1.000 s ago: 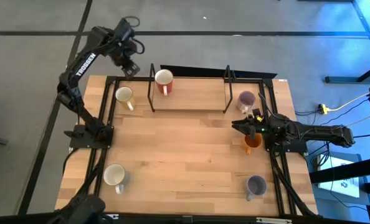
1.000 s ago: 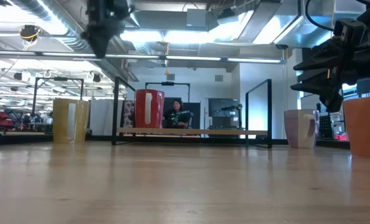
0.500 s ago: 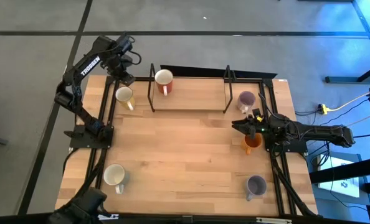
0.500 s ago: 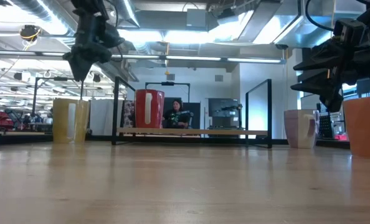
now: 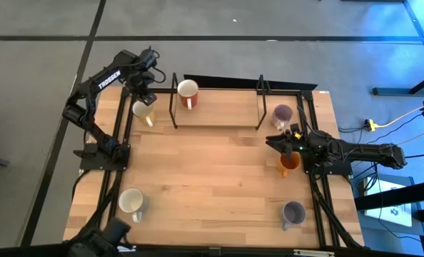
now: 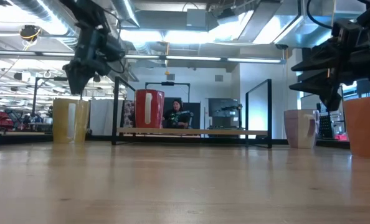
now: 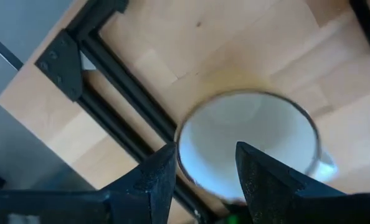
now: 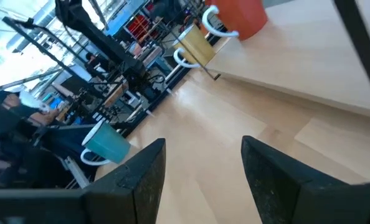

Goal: Place coffee mugs
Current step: Put the yellow mug on the shelf

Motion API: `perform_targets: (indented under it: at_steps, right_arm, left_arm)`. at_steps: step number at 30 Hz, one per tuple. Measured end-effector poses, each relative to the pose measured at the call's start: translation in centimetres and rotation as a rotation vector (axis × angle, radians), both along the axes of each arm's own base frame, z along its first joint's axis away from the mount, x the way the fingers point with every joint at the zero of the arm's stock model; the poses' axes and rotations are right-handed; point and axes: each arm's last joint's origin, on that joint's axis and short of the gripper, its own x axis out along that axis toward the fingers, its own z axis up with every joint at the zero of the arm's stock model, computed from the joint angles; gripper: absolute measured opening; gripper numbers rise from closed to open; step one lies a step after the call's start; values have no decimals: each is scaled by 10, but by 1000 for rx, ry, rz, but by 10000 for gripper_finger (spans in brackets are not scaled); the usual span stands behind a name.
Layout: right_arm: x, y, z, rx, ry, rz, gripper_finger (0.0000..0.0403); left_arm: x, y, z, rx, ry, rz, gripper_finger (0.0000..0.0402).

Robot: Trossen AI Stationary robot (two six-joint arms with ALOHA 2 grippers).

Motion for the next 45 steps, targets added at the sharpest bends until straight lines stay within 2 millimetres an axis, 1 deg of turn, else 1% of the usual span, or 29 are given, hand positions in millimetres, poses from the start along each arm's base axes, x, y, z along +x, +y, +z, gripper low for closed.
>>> perform_targets:
  at_steps: [6,11,14,24,26,29,33,36,38,41,45]
  right_arm:
    - [0,-1,0,-6,-2,-17,198]
    - [0,-1,0,-6,-4,-18,198]
    - [0,-1,0,-2,-4,-20,198]
    - [0,-1,1,-1,-6,-23,198]
    - [0,-1,1,-1,-6,-23,198]
    - [0,-1,1,1,-7,-23,198]
    - [0,-1,1,0,-12,-23,198]
    - [0,-1,1,0,-16,-24,198]
    - [0,-1,1,0,-16,-24,198]
    - [0,-1,1,0,-16,-23,198]
    - [0,-1,1,-5,-15,-23,198]
  left_arm:
    - [0,0,-23,13,4,-7,160]
    - [0,4,-36,89,26,-6,160]
    - [2,1,-38,50,11,-16,160]
    - [3,-2,-37,24,7,-27,160]
    - [4,-3,-33,6,3,-31,160]
    - [6,-3,-18,6,-34,-47,160]
    - [6,-7,8,45,-113,-38,160]
    - [3,-19,20,15,-207,-64,160]
    - [0,-29,24,5,-244,-86,160]
    - [2,-41,18,16,-216,-93,160]
    - [5,-49,1,-2,-181,-82,160]
